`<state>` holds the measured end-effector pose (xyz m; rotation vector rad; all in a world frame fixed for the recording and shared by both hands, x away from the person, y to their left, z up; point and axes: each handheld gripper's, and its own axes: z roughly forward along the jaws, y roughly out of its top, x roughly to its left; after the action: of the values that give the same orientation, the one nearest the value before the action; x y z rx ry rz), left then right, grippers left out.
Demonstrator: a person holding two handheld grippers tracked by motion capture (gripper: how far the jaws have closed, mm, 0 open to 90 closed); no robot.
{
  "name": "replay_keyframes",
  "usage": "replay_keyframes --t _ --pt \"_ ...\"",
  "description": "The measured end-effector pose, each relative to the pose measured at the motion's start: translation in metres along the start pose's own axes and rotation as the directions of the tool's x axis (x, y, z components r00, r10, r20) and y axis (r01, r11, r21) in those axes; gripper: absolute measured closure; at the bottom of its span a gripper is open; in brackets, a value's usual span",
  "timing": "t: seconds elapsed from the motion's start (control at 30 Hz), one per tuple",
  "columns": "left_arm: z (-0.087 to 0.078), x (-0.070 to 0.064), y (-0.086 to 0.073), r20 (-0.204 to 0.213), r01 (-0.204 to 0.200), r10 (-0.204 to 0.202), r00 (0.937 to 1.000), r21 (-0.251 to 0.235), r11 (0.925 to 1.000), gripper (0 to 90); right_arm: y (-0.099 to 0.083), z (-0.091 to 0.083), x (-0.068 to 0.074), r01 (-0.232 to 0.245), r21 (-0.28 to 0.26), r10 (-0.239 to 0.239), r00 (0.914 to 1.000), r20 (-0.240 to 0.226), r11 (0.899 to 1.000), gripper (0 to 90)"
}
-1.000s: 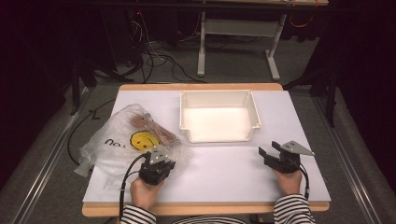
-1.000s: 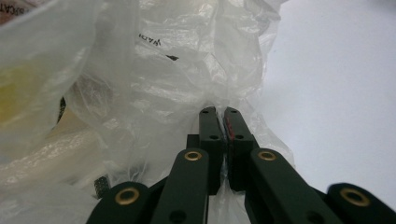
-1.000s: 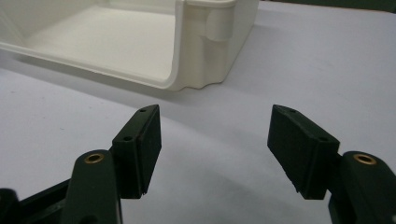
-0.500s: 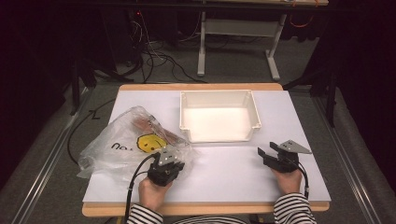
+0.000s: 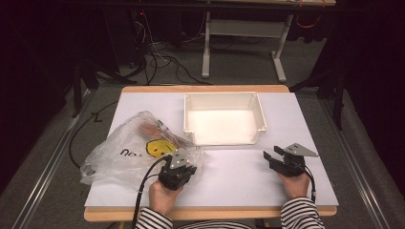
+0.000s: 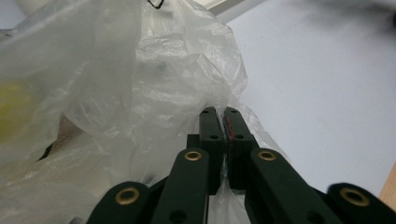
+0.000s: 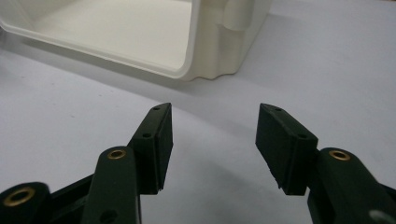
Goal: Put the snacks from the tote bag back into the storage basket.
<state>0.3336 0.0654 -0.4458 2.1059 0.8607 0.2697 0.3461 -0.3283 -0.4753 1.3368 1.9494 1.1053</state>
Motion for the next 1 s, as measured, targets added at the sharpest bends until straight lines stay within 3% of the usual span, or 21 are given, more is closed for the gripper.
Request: replay_keyframes --t 0.37,0.73,1.0 --pt "0.006 -0.018 0.012 0.046 -0.016 0.016 0.9988 0.002 0.9999 88.8 0.001 -0.001 0.002 -0.03 -0.011 0.03 0.9992 -0.026 0.999 47.5" --pt "0.017 -0.031 0.02 0.079 -0.031 0.031 0.9964 0.004 0.9995 88.8 0.004 -0.006 0.012 0.008 -0.018 -0.01 0.9966 -0.082 1.0 45.8" --pt "0.03 -0.042 0.026 0.106 -0.035 0.034 0.9938 0.004 0.9994 88.8 0.005 -0.01 0.028 0.058 -0.004 -0.058 0.9855 -0.159 0.998 47.9"
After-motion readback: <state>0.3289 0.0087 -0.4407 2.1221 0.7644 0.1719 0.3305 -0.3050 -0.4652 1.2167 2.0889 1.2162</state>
